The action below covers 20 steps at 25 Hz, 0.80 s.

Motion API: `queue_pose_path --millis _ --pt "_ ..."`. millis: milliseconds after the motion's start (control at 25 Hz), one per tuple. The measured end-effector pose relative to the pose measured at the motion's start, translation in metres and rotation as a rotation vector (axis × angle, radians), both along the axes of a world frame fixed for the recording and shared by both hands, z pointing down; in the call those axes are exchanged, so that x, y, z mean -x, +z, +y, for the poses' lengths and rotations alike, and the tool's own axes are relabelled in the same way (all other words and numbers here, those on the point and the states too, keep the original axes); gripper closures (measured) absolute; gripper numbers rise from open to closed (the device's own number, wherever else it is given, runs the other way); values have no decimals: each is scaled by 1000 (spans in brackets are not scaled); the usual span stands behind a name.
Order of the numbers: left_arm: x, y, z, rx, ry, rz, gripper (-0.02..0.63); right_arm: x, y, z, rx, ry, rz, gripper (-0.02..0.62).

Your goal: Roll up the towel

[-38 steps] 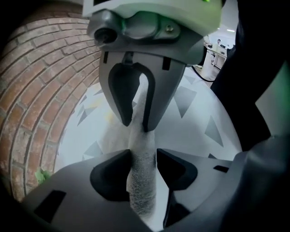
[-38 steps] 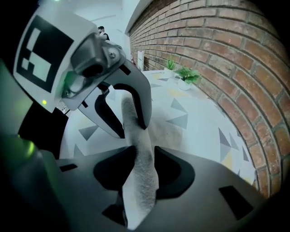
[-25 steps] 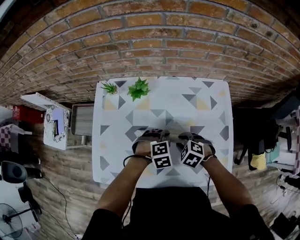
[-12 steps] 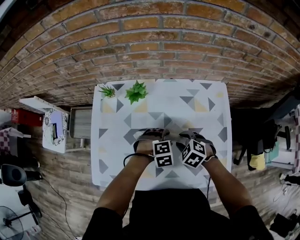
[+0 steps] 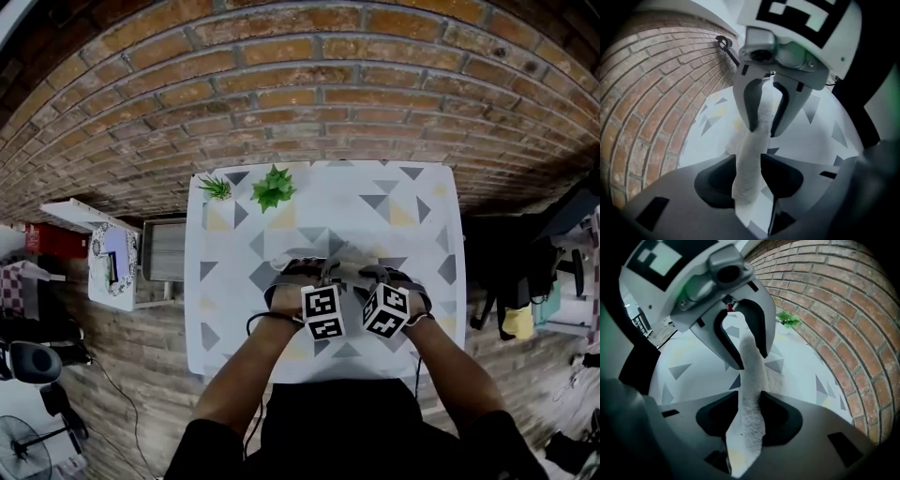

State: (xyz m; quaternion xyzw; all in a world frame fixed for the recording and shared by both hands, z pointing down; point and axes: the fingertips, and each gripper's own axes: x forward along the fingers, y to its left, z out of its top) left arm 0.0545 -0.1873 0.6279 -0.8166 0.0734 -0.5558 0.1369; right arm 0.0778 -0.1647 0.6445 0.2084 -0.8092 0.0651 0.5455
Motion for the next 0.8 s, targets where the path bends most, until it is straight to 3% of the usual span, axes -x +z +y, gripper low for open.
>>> queue_pose_path --millis 160,280,440,600,800 --pt "0 7 6 -32 38 -34 430 -6 5 -12 5 17 13 430" --pt "-1 19 3 -10 25 -50 385 -6 9 -15 19 16 12 431" --pt "-3 30 -1 25 14 -65 380 -3 8 -12 37 9 -1 474" --pt "3 30 8 64 9 -72 454 0 6 0 77 7 -37 497" --pt "14 26 40 165 25 -88 488 11 1 30 156 -36 -94 505"
